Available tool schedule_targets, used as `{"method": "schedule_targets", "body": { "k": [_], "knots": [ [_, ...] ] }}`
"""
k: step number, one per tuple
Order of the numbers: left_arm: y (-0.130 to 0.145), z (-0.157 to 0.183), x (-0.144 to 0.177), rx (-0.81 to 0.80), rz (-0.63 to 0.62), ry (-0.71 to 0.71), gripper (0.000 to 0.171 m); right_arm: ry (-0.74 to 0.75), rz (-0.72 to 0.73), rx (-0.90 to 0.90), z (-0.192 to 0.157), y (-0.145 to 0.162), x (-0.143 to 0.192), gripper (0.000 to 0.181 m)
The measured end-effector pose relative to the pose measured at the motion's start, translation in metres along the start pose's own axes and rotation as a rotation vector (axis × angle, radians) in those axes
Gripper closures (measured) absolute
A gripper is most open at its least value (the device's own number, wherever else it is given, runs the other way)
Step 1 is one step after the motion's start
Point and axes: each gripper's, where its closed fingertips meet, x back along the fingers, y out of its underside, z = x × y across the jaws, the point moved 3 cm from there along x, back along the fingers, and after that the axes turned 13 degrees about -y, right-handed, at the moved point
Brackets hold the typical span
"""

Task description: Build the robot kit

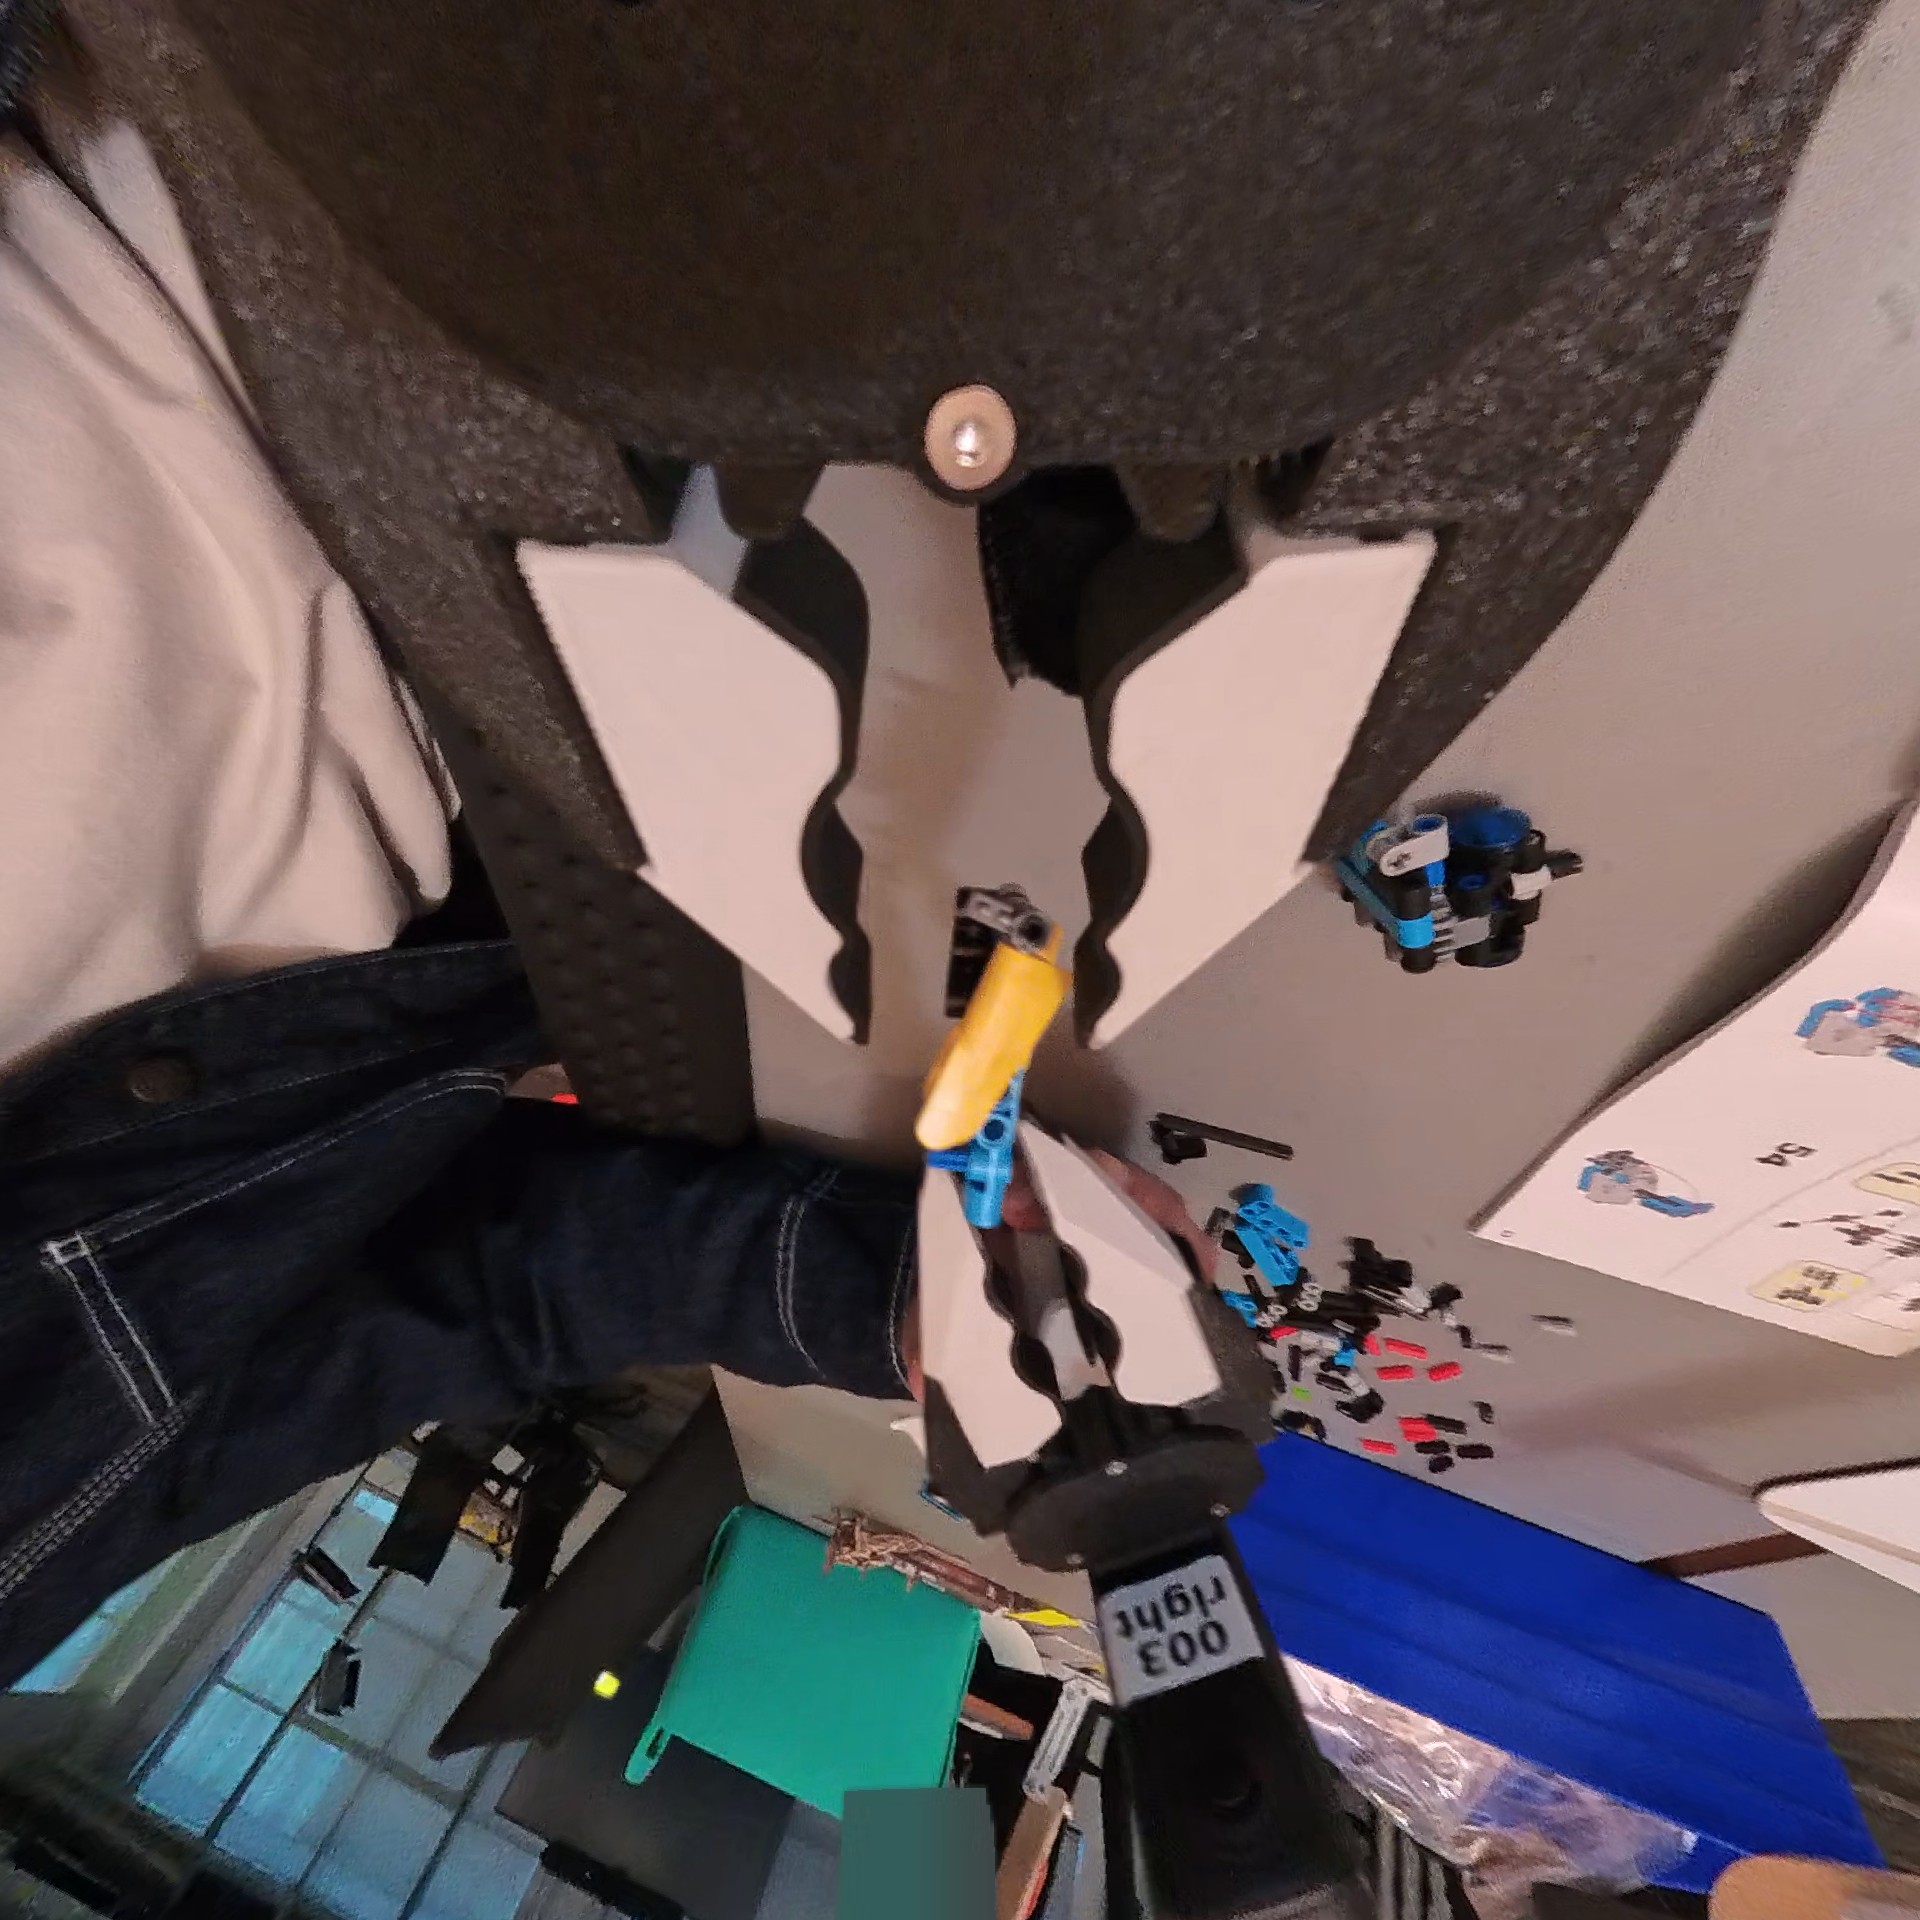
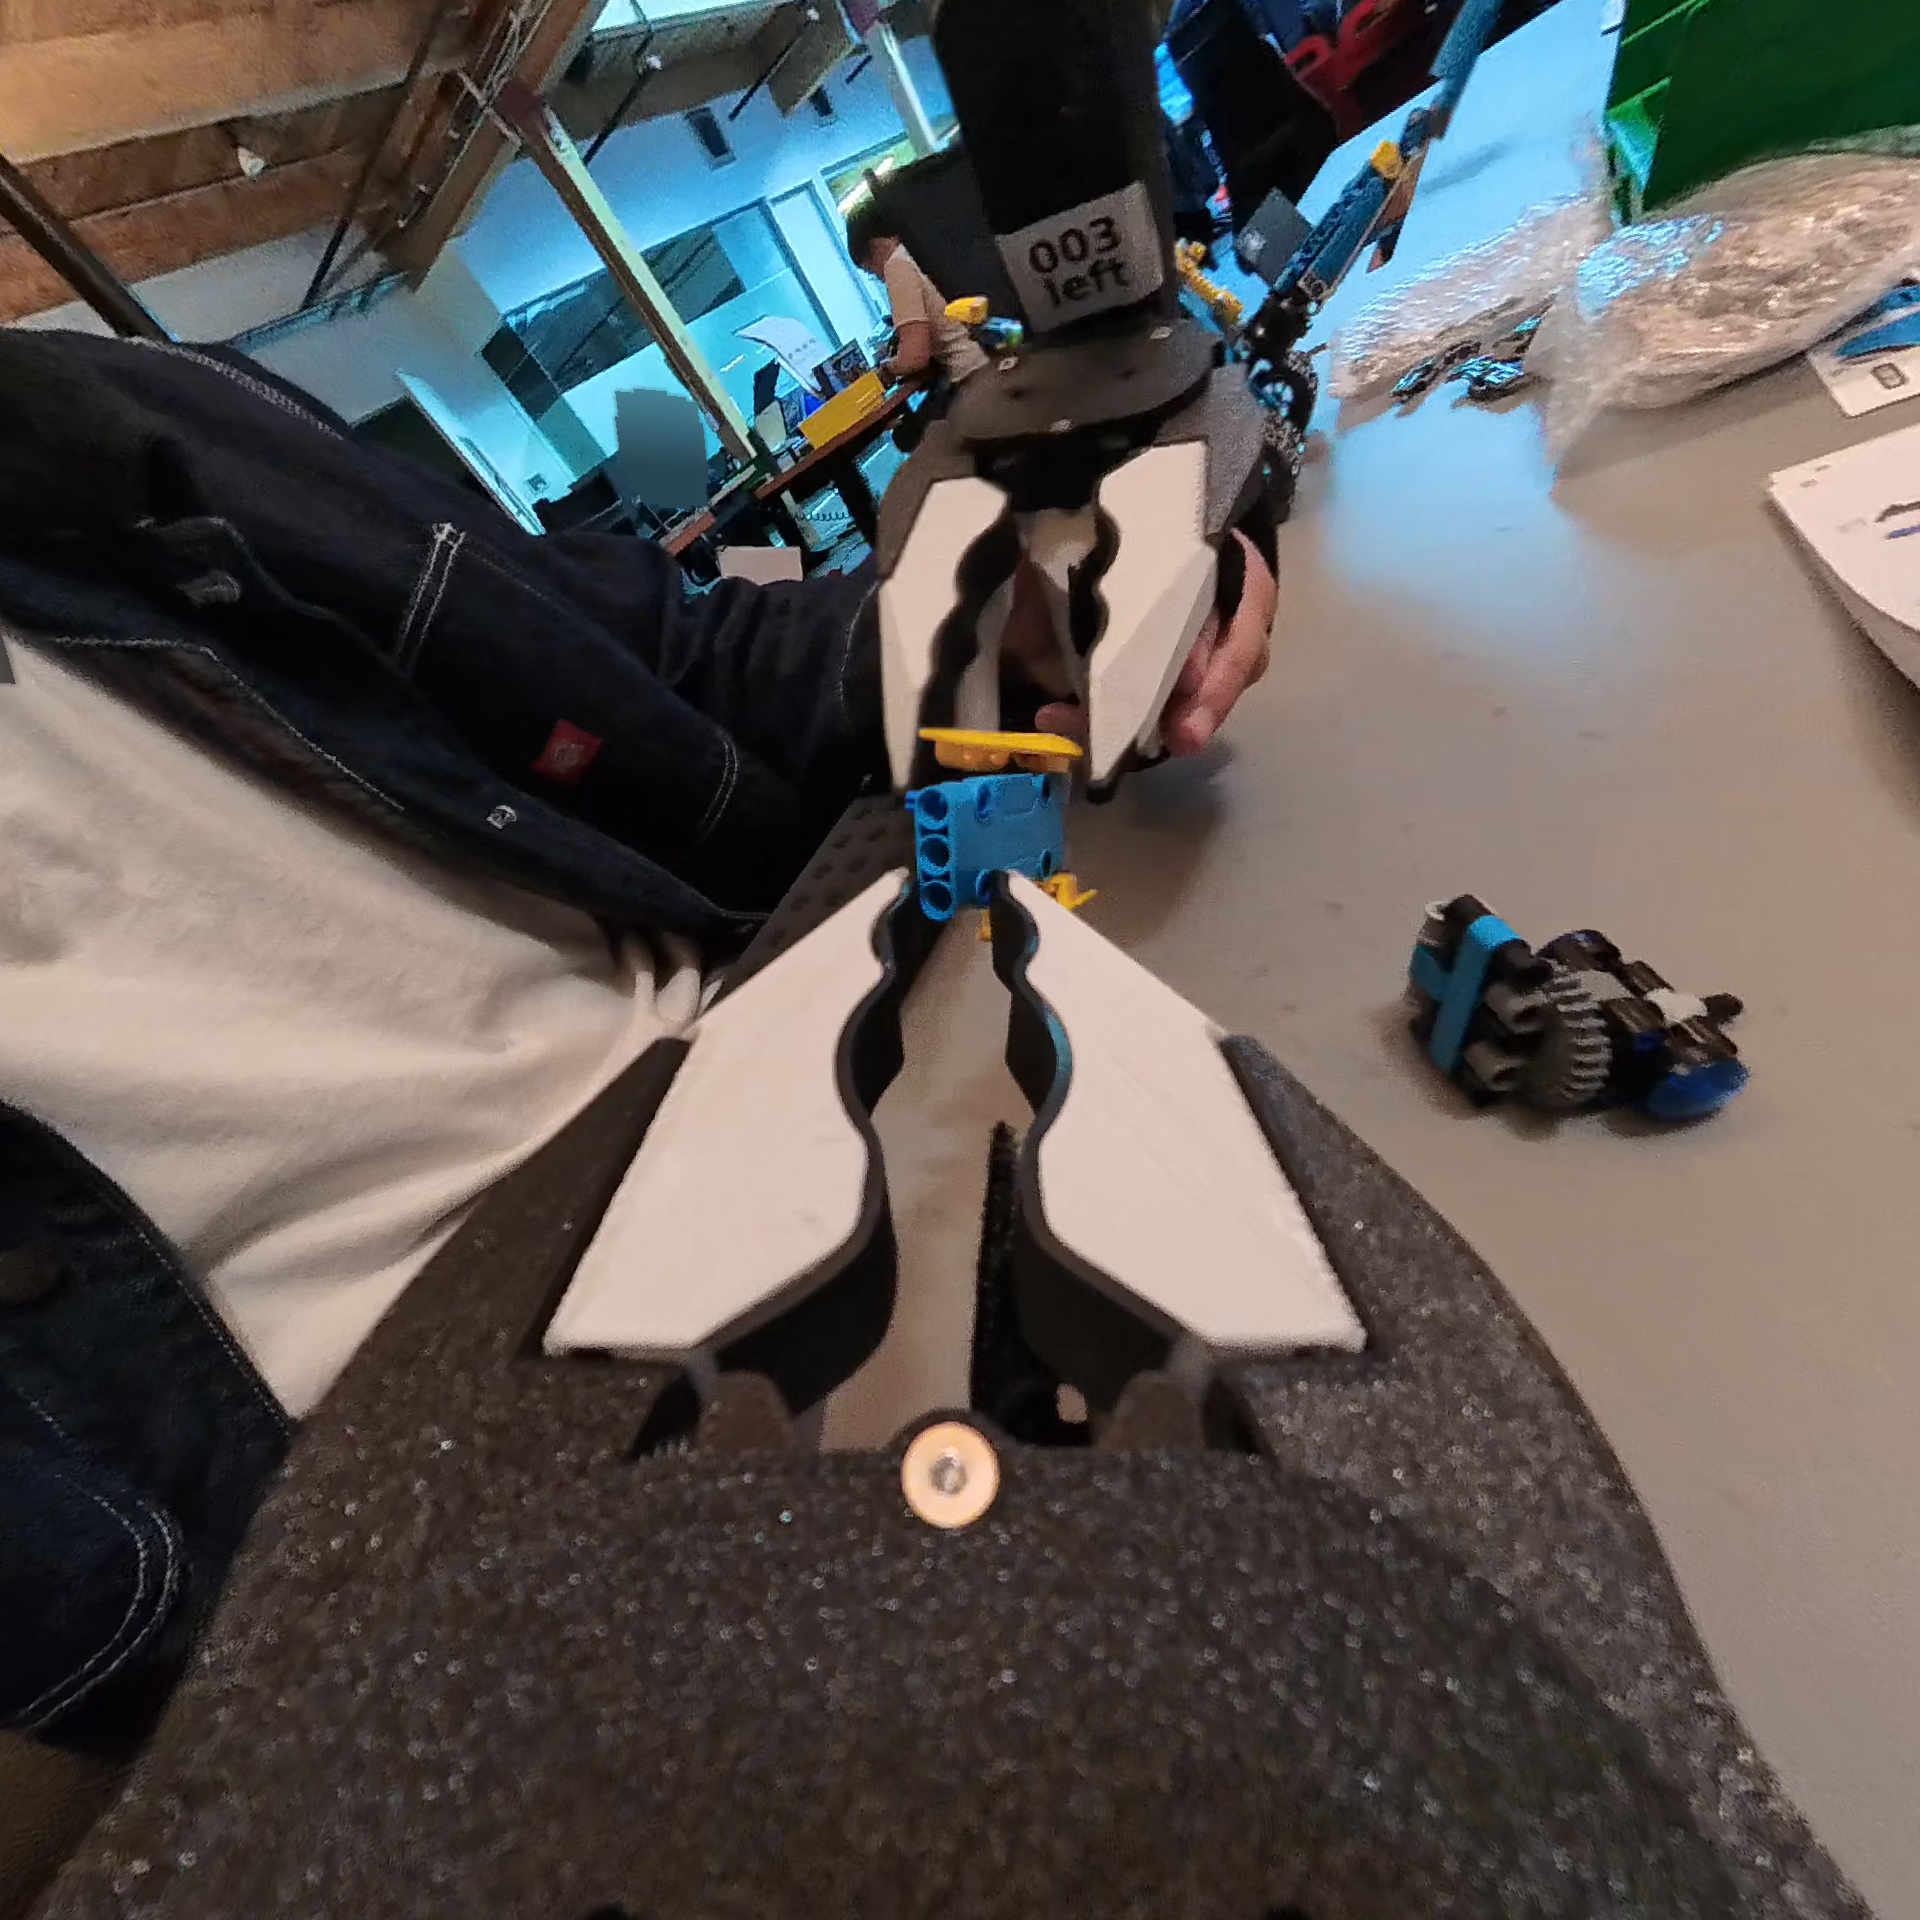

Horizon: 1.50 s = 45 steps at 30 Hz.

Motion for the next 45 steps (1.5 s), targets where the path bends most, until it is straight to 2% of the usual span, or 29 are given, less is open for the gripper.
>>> {"method": "schedule_targets", "body": {
  "k": [3, 8, 10, 12, 16, 18, 19, 21, 23, 26, 28, 29, 31, 33, 36, 39, 41, 45],
  "knots": [
    [0.003, 0.000, 0.000, 0.015, -0.007, 0.024, 0.149, 0.005, -0.023, 0.022, 0.000, 0.002, -0.005, 0.169],
    [0.009, -0.015, -0.003, -0.049, -0.044, -0.101, 0.154, 0.114, -0.071, 0.076, 0.010, 0.007, -0.005, 0.168],
    [0.006, -0.021, -0.001, -0.080, -0.025, -0.161, 0.157, 0.199, -0.041, 0.115, 0.017, 0.001, -0.003, 0.159],
    [0.005, -0.023, 0.000, -0.091, -0.022, -0.182, 0.157, 0.231, -0.048, 0.105, 0.021, 0.000, -0.003, 0.166],
    [0.010, -0.031, -0.003, -0.147, -0.059, -0.269, 0.157, 0.342, -0.085, 0.140, 0.031, 0.001, 0.001, 0.166],
    [0.011, -0.035, -0.003, -0.165, -0.064, -0.312, 0.156, 0.363, -0.063, 0.085, 0.036, 0.000, 0.002, 0.166],
    [0.009, -0.035, -0.003, -0.169, -0.056, -0.321, 0.156, 0.360, -0.017, 0.041, 0.039, -0.002, 0.004, 0.172],
    [0.008, -0.037, -0.003, -0.193, -0.053, -0.347, 0.157, 0.334, 0.050, -0.040, 0.042, -0.004, 0.006, 0.172],
    [0.011, -0.037, -0.005, -0.203, -0.070, -0.356, 0.157, 0.340, 0.036, -0.035, 0.043, -0.001, 0.007, 0.172],
    [0.009, -0.036, -0.004, -0.103, -0.053, -0.294, 0.157, 0.327, 0.042, -0.028, 0.041, -0.003, 0.006, 0.173],
    [0.004, -0.031, -0.001, 0.061, -0.027, -0.156, 0.155, 0.272, 0.054, -0.042, 0.035, -0.005, 0.005, 0.174],
    [-0.004, -0.028, 0.003, 0.125, 0.019, -0.093, 0.148, 0.251, 0.065, -0.057, 0.034, -0.006, 0.005, 0.174],
    [-0.014, -0.026, 0.012, 0.211, 0.090, -0.009, 0.147, 0.175, 0.091, -0.068, 0.027, -0.008, 0.005, 0.174],
    [-0.014, -0.030, 0.015, 0.242, 0.098, 0.004, 0.147, 0.155, 0.101, -0.068, 0.024, -0.009, 0.005, 0.174],
    [-0.009, -0.029, 0.012, 0.192, 0.069, -0.020, 0.147, 0.170, 0.094, -0.062, 0.026, -0.009, 0.005, 0.174],
    [-0.003, -0.025, 0.007, 0.247, 0.026, 0.035, 0.147, 0.173, 0.084, -0.060, 0.025, -0.008, 0.003, 0.174],
    [0.004, -0.027, 0.003, 0.285, -0.023, 0.043, 0.158, 0.189, 0.073, -0.060, 0.027, -0.007, 0.003, 0.174],
    [0.011, -0.036, 0.000, 0.248, -0.060, -0.044, 0.159, 0.237, 0.059, -0.086, 0.035, -0.002, 0.006, 0.174]
  ]
}}
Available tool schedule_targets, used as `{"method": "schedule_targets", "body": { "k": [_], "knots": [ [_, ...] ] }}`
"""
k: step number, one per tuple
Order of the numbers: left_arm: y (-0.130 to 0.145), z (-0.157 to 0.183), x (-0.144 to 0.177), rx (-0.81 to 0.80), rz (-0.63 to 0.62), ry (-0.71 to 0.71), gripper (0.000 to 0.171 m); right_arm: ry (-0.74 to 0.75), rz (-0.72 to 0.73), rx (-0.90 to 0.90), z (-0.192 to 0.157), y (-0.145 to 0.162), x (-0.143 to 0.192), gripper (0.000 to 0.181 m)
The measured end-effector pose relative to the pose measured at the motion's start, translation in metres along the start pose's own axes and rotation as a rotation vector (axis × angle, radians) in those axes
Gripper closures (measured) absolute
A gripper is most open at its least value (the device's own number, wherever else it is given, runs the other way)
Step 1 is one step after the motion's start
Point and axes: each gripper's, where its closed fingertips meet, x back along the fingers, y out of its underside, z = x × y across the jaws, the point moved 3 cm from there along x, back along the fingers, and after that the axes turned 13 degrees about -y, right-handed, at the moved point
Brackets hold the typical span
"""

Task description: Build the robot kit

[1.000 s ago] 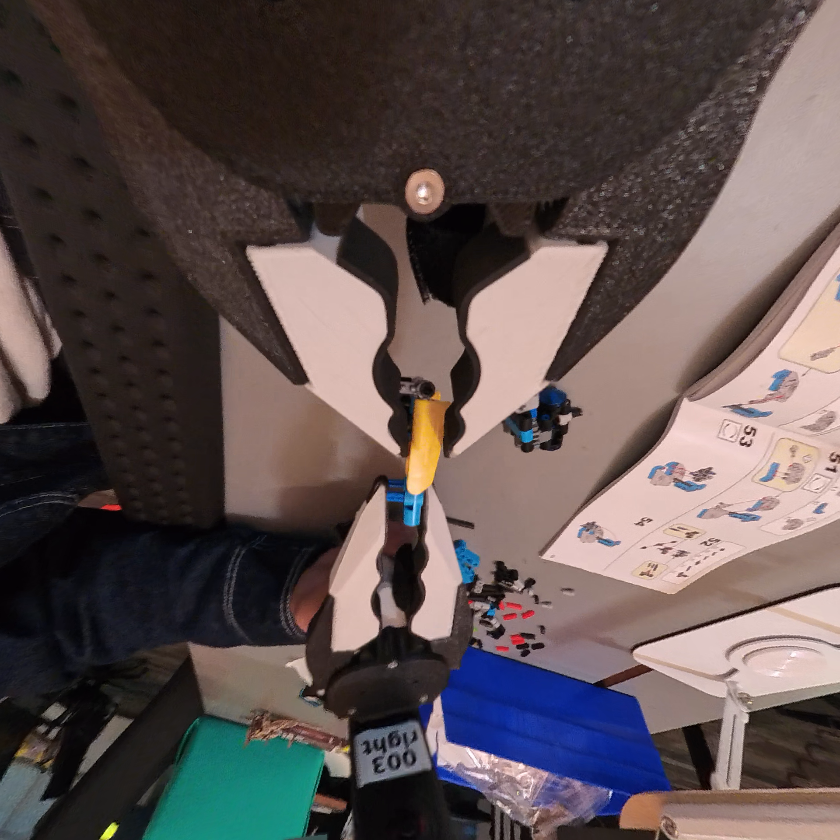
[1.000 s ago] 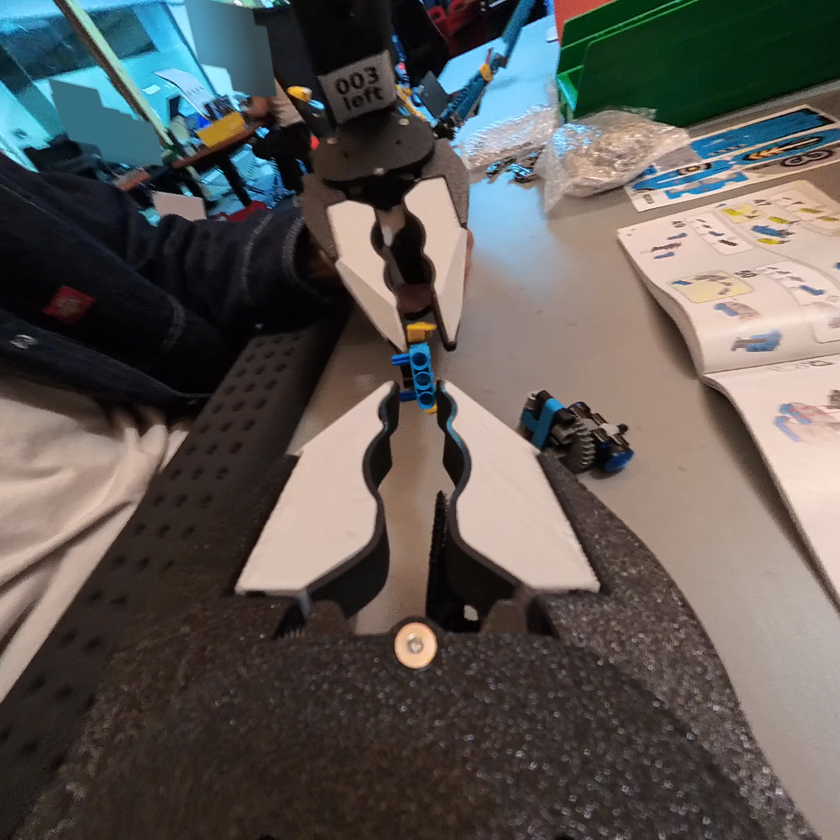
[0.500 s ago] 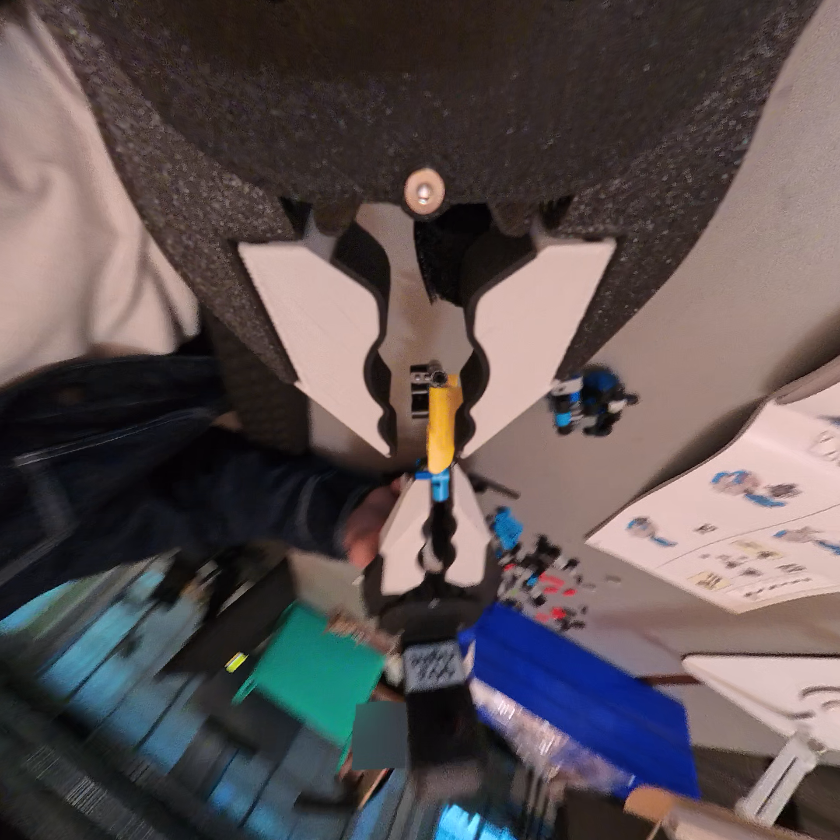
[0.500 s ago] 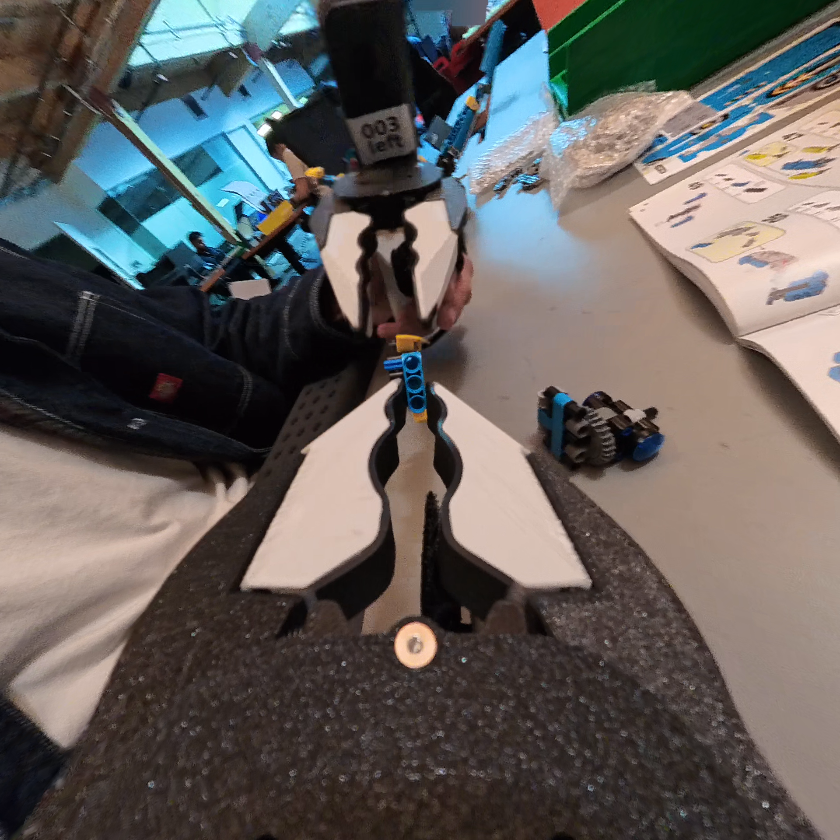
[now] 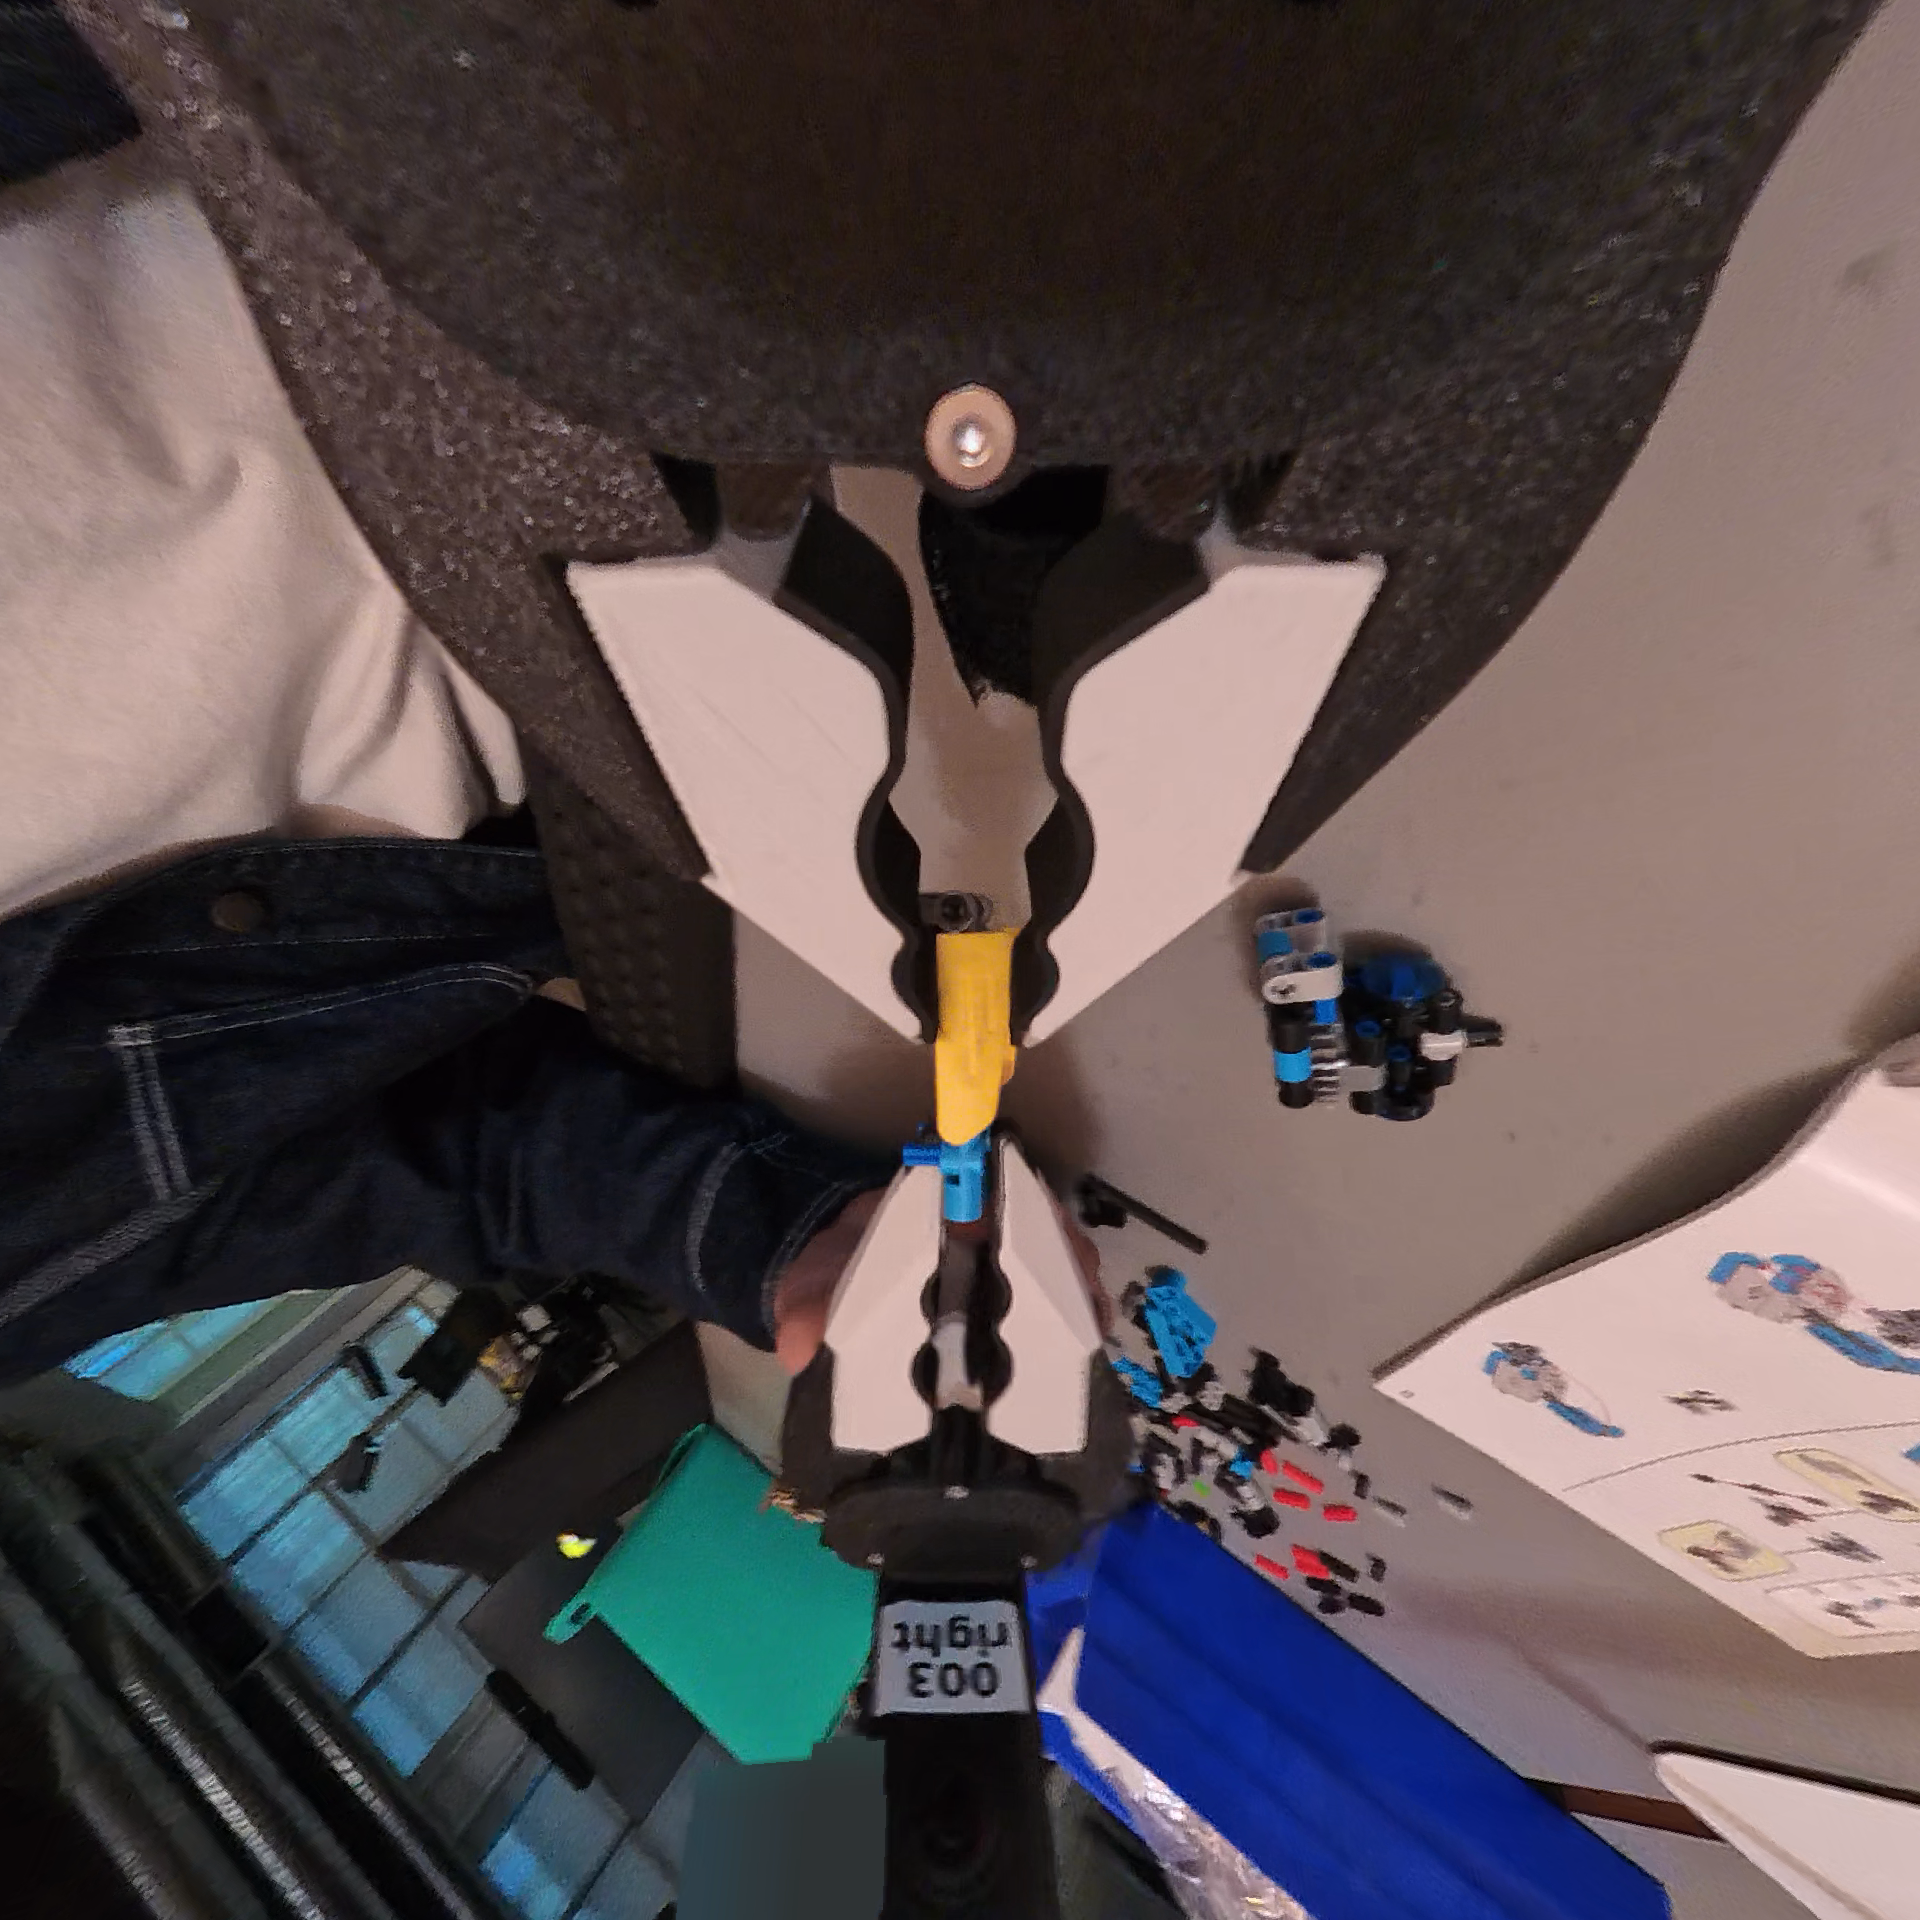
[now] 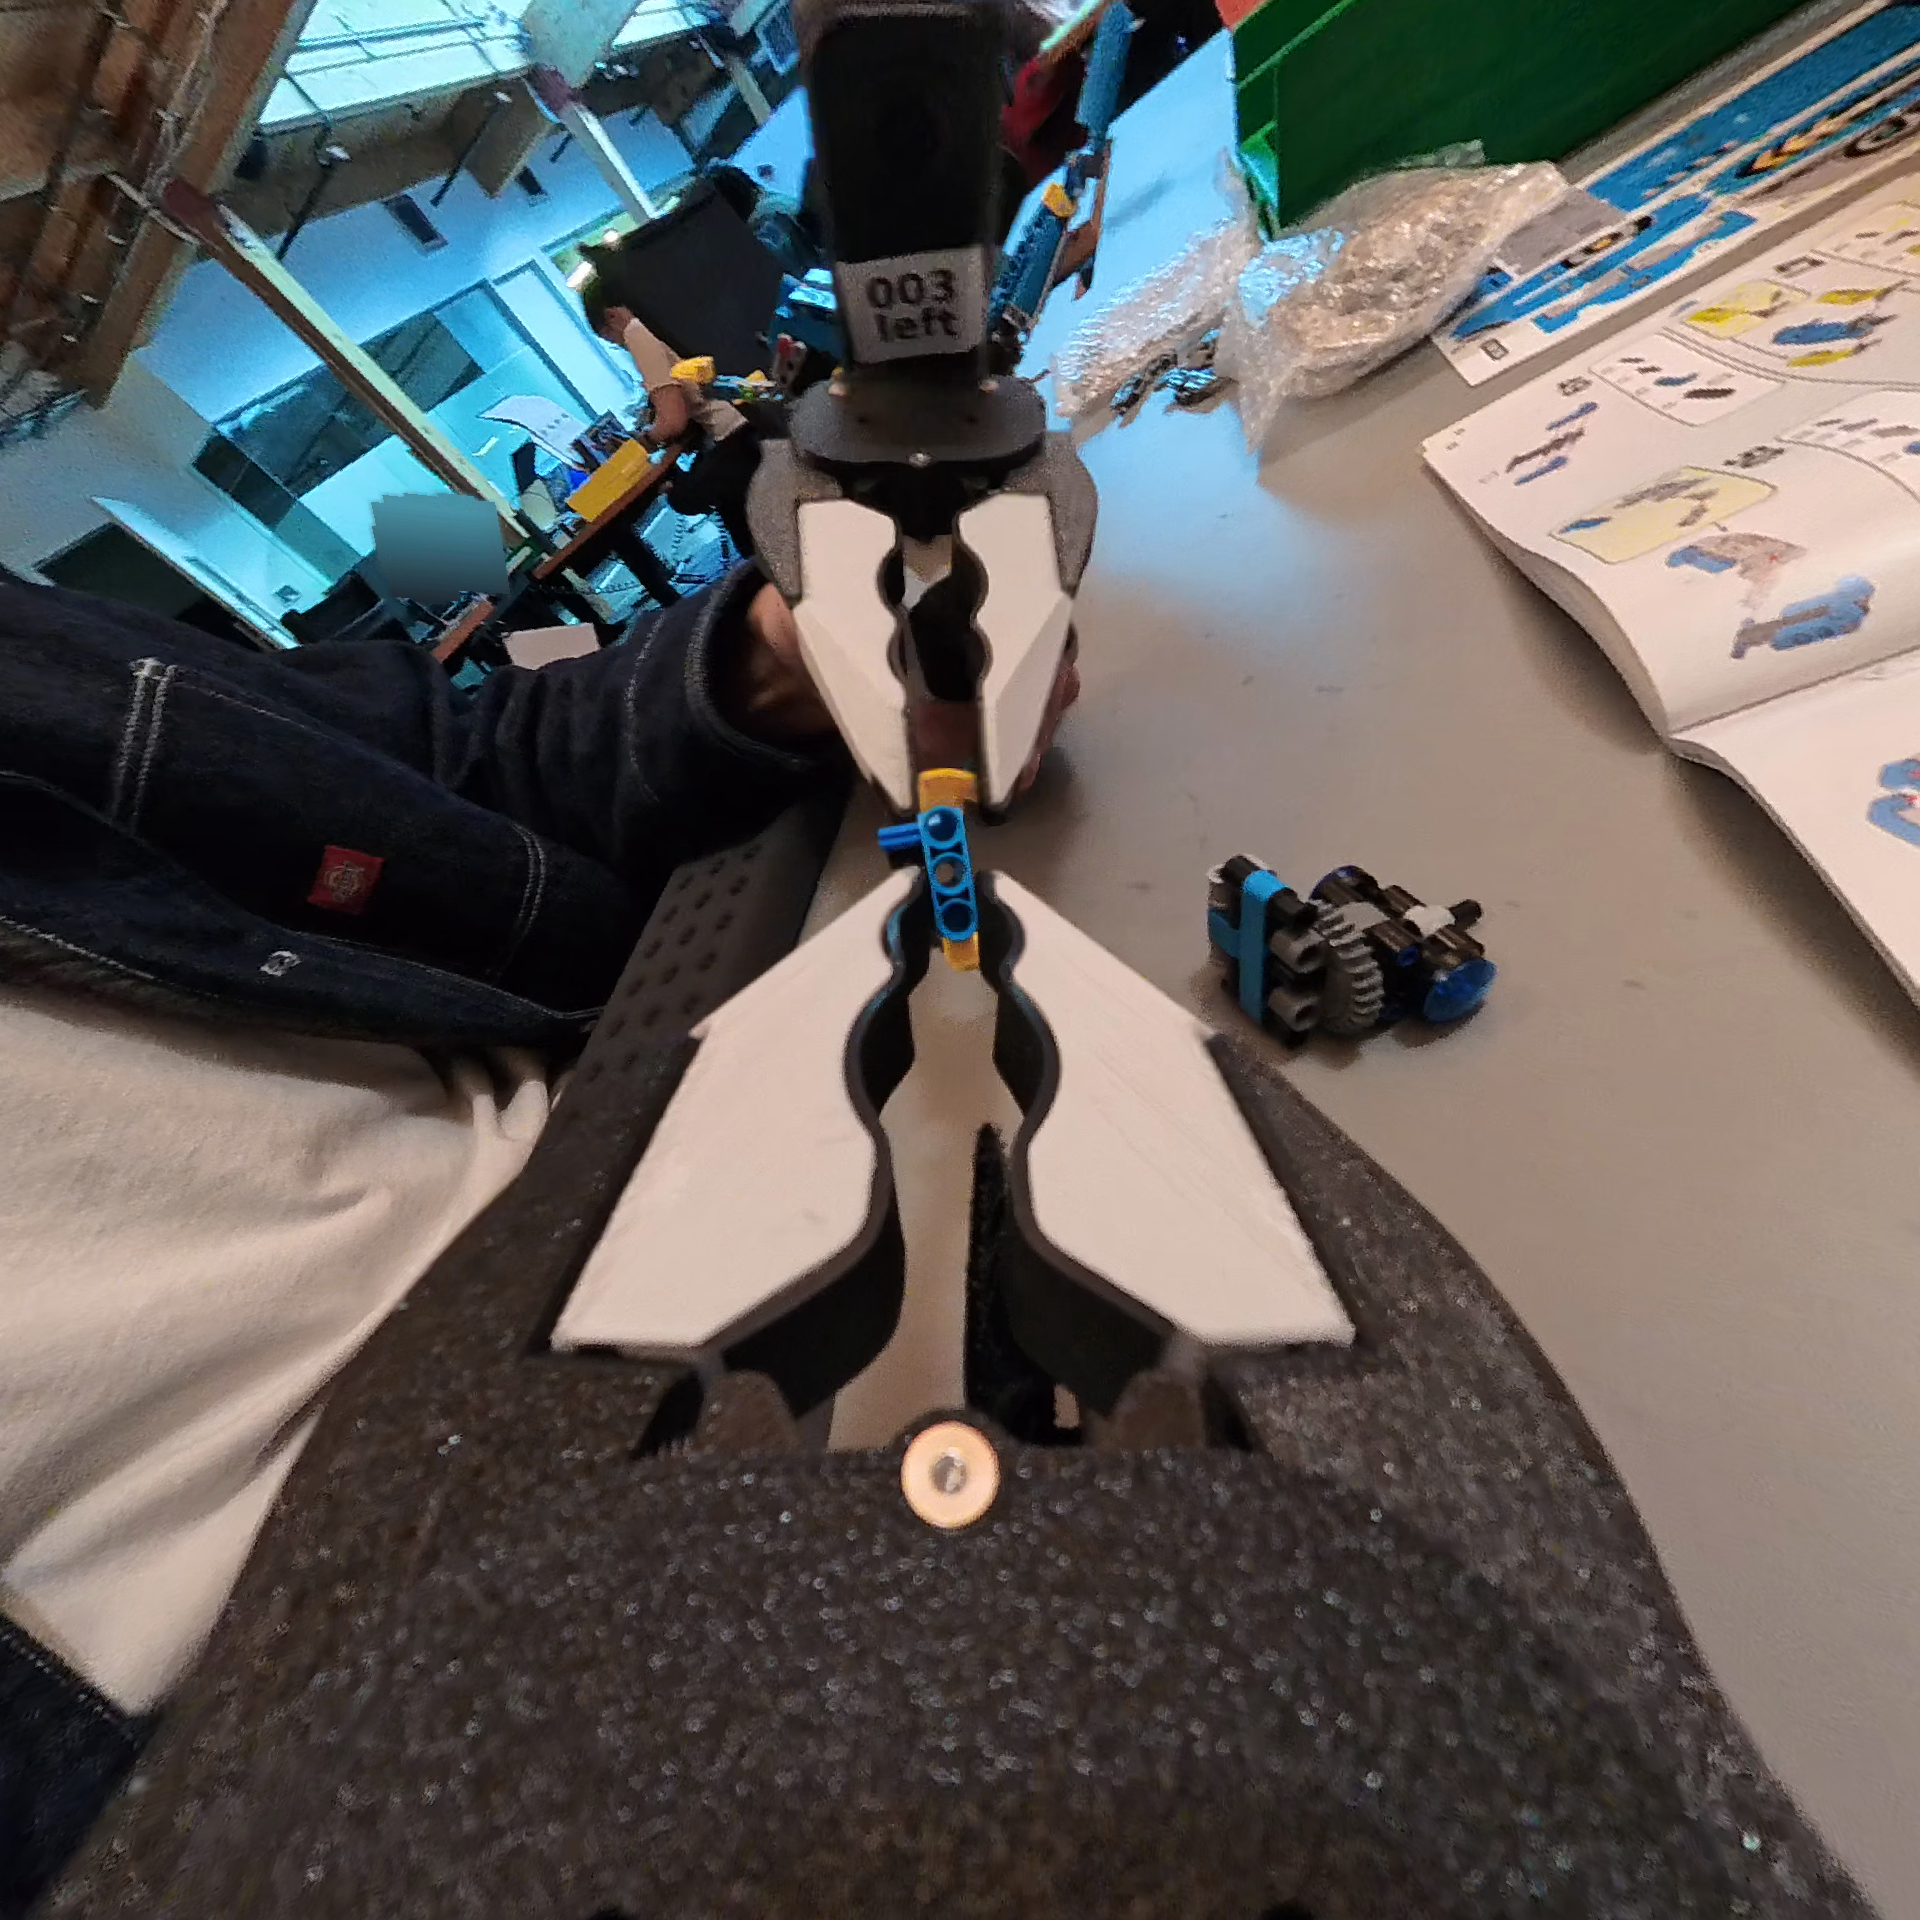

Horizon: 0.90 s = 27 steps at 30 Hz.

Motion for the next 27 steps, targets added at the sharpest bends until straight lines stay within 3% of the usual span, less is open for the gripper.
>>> {"method": "schedule_targets", "body": {
  "k": [7, 17, 19, 27],
  "knots": [
    [0.004, -0.014, -0.004, -0.178, -0.013, -0.210, 0.159, 0.125, 0.014, -0.059, 0.016, 0.001, 0.000, 0.174],
    [0.001, -0.003, -0.001, -0.087, 0.003, -0.070, 0.158, 0.033, 0.014, -0.060, 0.004, -0.001, -0.001, 0.174],
    [0.002, -0.001, -0.004, -0.099, 0.000, -0.071, 0.149, 0.054, -0.004, -0.056, 0.007, 0.001, -0.002, 0.174],
    [-0.001, -0.006, -0.003, -0.094, 0.008, -0.107, 0.160, 0.138, 0.027, 0.044, 0.007, -0.008, -0.006, 0.172]
  ]
}}
